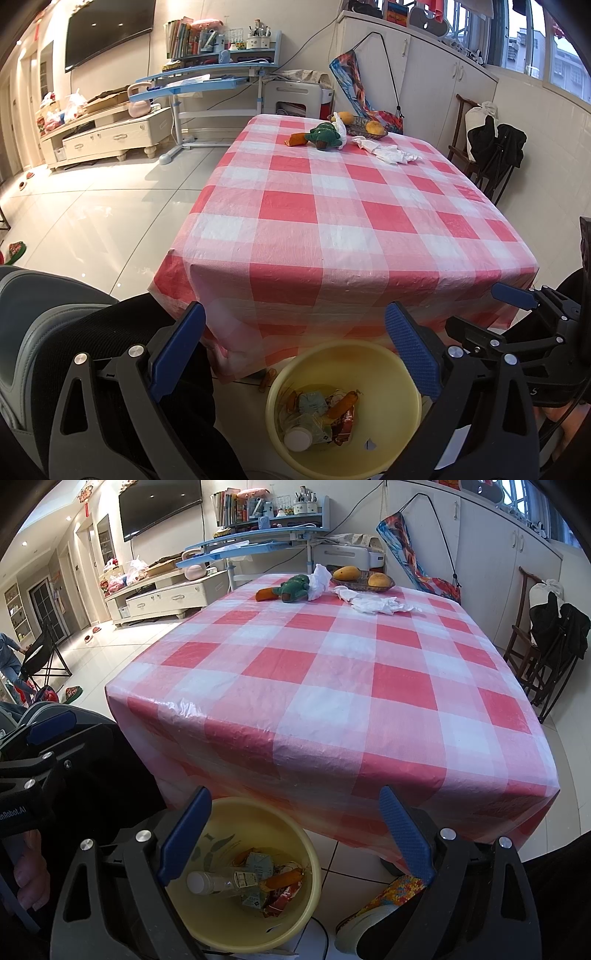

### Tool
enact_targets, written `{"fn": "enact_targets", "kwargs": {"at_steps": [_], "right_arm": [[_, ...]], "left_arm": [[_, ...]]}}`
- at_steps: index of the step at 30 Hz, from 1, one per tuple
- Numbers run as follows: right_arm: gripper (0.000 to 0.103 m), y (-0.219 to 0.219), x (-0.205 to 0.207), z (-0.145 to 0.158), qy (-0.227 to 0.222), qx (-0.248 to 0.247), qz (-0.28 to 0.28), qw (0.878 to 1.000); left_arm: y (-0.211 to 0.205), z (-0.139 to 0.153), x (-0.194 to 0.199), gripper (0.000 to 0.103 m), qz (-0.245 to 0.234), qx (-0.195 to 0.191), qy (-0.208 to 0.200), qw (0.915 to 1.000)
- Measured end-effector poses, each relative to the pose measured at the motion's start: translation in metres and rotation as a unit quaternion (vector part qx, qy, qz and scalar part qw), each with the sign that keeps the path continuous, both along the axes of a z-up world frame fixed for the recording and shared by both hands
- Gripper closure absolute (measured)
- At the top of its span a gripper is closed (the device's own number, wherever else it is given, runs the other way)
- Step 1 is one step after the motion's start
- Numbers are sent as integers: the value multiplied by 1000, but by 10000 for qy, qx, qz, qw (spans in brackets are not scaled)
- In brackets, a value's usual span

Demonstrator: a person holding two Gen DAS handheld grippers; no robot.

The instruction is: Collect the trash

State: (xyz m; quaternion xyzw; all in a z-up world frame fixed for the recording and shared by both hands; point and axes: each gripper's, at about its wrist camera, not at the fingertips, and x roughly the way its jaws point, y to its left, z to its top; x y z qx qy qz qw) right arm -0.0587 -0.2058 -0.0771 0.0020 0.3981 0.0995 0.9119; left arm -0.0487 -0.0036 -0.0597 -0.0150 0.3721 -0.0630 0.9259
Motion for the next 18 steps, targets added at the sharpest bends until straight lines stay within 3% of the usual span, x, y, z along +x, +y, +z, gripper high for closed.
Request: {"fn": "enact_targets", "kwargs": {"at_steps": [18], "right_arm": [[15, 0, 0, 0, 17, -31, 32, 10000]], "left_arm": [[0, -1, 0, 9, 40, -73, 18, 10000]]}}
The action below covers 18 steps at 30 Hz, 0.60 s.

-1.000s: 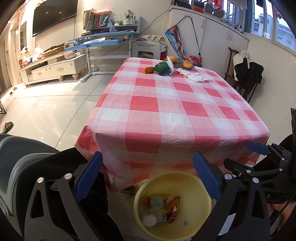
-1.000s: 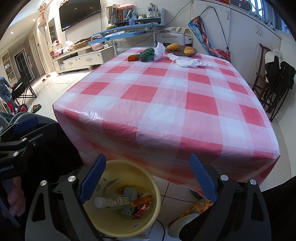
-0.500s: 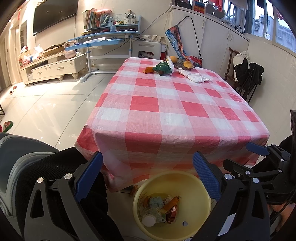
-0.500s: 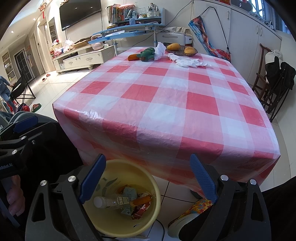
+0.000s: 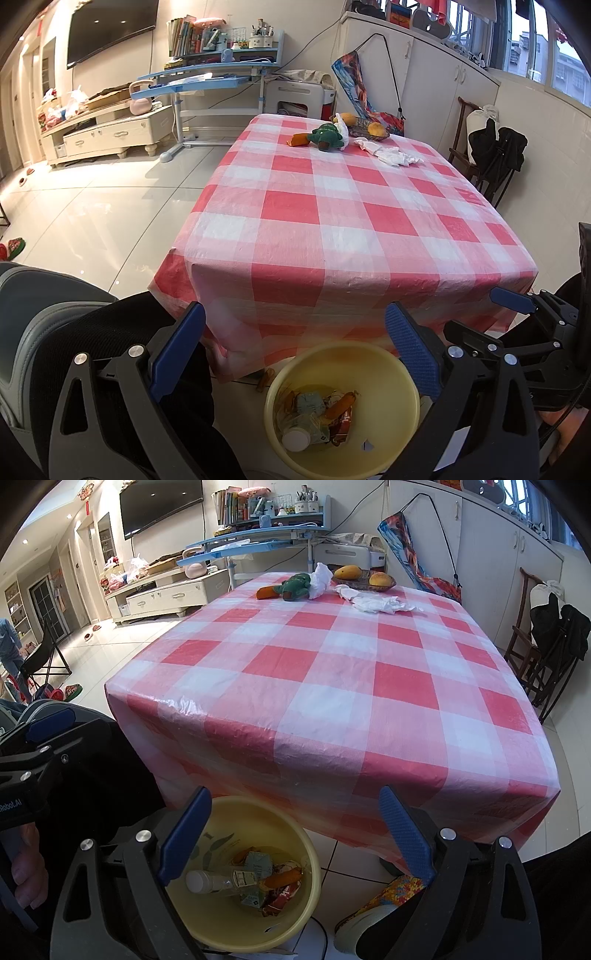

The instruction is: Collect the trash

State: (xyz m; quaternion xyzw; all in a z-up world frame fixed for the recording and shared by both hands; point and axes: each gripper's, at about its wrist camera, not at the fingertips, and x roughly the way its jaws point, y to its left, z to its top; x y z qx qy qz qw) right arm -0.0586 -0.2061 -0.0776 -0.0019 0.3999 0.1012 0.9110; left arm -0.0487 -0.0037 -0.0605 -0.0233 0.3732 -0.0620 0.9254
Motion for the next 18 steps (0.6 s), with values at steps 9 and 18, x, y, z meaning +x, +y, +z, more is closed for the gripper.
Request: {"fn": "enact_targets", "kwargs": {"at_steps": [9, 18], "right_arm": [[15, 0, 1, 0, 2, -6, 4, 10000], [15, 0, 1, -1, 10, -12, 13, 10000]], "left_arm": [[0, 0, 0, 9, 0, -2, 1, 10000], [0, 0, 0, 9, -1, -4, 1, 10000]]}}
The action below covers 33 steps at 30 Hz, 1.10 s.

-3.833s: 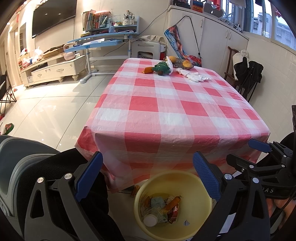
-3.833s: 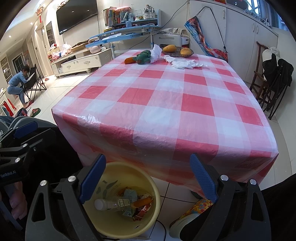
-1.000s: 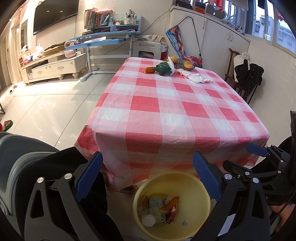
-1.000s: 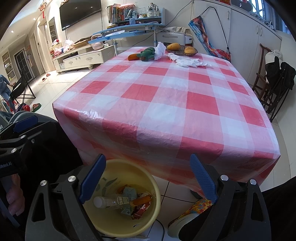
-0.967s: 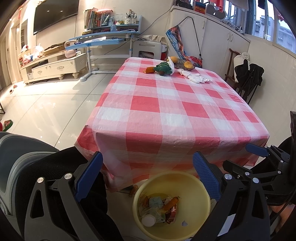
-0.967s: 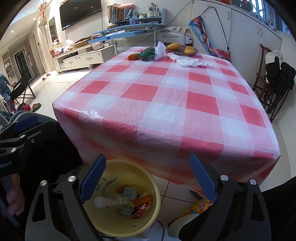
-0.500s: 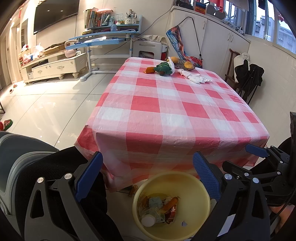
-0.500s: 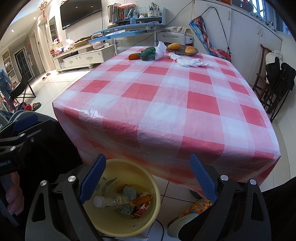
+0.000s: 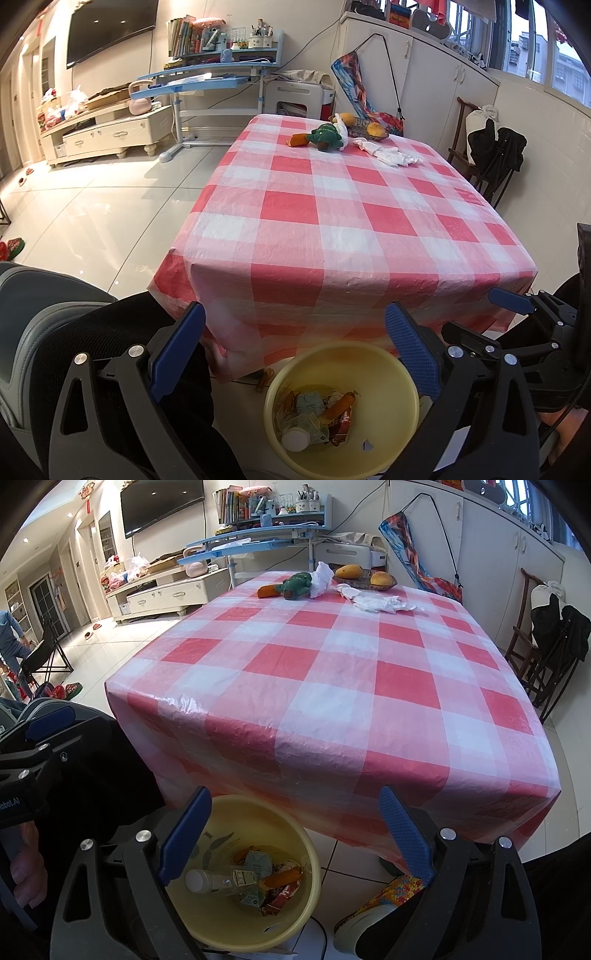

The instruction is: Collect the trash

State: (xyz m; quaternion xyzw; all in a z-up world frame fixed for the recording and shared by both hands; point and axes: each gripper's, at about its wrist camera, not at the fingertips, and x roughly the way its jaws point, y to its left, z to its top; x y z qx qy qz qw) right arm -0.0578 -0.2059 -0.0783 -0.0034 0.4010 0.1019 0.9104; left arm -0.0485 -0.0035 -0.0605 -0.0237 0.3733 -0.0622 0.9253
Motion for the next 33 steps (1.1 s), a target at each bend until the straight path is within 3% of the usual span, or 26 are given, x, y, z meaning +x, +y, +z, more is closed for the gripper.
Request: {"fn": "enact_targets", "kwargs": {"at_steps": [33], "right_arm": [[15, 0, 1, -1, -9, -8, 4, 10000]], "left_arm": [[7, 5, 0, 9, 151, -123, -121, 9997]]}}
